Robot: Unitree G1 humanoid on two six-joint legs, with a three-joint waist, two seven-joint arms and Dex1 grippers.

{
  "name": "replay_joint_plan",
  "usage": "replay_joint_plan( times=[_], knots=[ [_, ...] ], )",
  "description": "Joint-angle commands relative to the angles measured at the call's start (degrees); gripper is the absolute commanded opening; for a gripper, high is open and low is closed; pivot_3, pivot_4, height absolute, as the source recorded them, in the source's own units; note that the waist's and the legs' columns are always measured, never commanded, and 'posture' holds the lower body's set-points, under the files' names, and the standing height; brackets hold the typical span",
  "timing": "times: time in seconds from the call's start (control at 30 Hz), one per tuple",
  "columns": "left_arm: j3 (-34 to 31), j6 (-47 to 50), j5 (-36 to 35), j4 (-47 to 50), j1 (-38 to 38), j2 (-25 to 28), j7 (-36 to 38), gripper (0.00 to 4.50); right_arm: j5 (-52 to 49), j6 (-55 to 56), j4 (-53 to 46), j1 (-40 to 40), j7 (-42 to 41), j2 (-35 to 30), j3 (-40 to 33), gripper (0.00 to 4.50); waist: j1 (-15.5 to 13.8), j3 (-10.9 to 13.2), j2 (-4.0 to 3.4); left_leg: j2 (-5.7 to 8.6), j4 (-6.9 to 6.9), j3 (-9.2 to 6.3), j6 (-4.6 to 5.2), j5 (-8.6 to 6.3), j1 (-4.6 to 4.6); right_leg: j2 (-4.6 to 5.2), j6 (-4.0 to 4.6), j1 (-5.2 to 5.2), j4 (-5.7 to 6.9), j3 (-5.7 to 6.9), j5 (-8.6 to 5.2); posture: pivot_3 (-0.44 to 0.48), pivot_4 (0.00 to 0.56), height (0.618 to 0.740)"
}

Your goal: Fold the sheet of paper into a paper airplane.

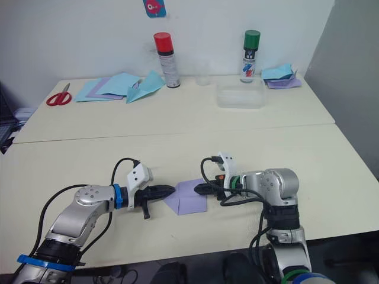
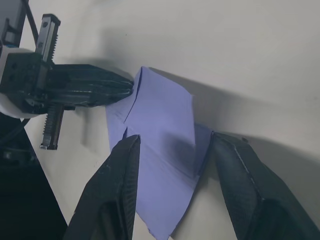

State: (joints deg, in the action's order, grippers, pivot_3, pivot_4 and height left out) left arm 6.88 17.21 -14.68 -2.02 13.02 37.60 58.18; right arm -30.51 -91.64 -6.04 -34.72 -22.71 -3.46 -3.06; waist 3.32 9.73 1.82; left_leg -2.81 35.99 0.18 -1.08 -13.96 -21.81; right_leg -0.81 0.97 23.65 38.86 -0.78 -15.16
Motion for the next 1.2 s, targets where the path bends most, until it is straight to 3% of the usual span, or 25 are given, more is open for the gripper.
replay_joint_plan(
  times=[0.03, 0.2, 0.5, 0.6, 0.87, 1.03, 1.2],
  knots=[
    [1.9, 1.1, 2.4, -2.1, -1.0, 0.2, -0.4, 0.00, -2.9, 1.9, -1.7, -0.6, -3.1, -0.1, 3.0, 2.32, 0.0, 0.0, 0.00, 0.00, -0.01, 0.00, 0.00, 0.00, -0.01, 0.00, 0.00, 0.00, -0.01, -0.01, 0.00, 0.000, 0.150, 0.740],
    [1.8, 0.9, 2.4, -2.2, -1.1, 0.3, -0.4, 0.00, -2.4, 5.2, -2.3, -0.2, -4.5, -2.1, 5.1, 2.32, 0.0, 0.0, 0.00, 0.00, -0.01, 0.00, 0.00, 0.00, -0.03, 0.00, 0.00, 0.04, -0.02, -0.03, 0.00, 0.000, 0.150, 0.740],
    [2.1, 0.9, 2.5, -2.4, -0.7, 0.1, -0.4, 0.00, 6.5, 30.0, 0.1, 0.0, -12.2, -11.3, 20.1, 2.32, -0.1, 0.0, -0.02, 0.02, -0.03, 0.02, 0.00, 0.00, -0.12, 0.00, 0.00, 0.12, -0.07, 0.02, -0.01, 0.000, 0.150, 0.740],
    [2.0, 0.9, 2.5, -2.6, -0.3, 0.2, -0.4, 0.00, 8.2, 33.0, 1.6, -0.3, -13.6, -12.5, 22.5, 2.32, -0.2, 0.0, -0.01, 0.03, -0.02, 0.06, 0.00, 0.00, -0.18, 0.00, -0.01, 0.11, -0.14, 0.00, 0.00, 0.000, 0.150, 0.740],
    [2.1, 1.1, 2.4, -2.5, -0.5, 0.4, -0.5, 0.00, 6.0, 23.9, 1.3, -1.0, -16.7, -14.1, 24.5, 2.32, -0.5, 0.0, -0.01, 0.03, -0.02, 0.03, 0.00, 0.00, -0.18, 0.04, -0.01, 0.10, -0.20, -0.05, 0.00, 0.000, 0.150, 0.740],
    [2.0, 1.0, 2.4, -2.4, -0.7, 0.4, -0.6, 0.00, 0.7, 13.3, 0.5, -1.9, -17.1, -12.8, 21.0, 2.32, -0.6, 0.0, 0.00, 0.01, -0.02, 0.00, 0.00, 0.00, -0.18, 0.04, -0.01, 0.09, -0.19, -0.02, 0.00, 0.000, 0.150, 0.740],
    [1.9, 1.0, 2.4, -2.2, -1.0, 0.5, -0.7, 0.00, -0.9, 6.7, 2.6, -2.2, -13.3, -7.6, 14.6, 2.32, -0.5, 0.0, -0.01, 0.00, -0.02, -0.01, 0.00, 0.00, -0.18, 0.04, -0.01, 0.10, -0.20, -0.05, 0.00, 0.000, 0.150, 0.740]
  ],
)
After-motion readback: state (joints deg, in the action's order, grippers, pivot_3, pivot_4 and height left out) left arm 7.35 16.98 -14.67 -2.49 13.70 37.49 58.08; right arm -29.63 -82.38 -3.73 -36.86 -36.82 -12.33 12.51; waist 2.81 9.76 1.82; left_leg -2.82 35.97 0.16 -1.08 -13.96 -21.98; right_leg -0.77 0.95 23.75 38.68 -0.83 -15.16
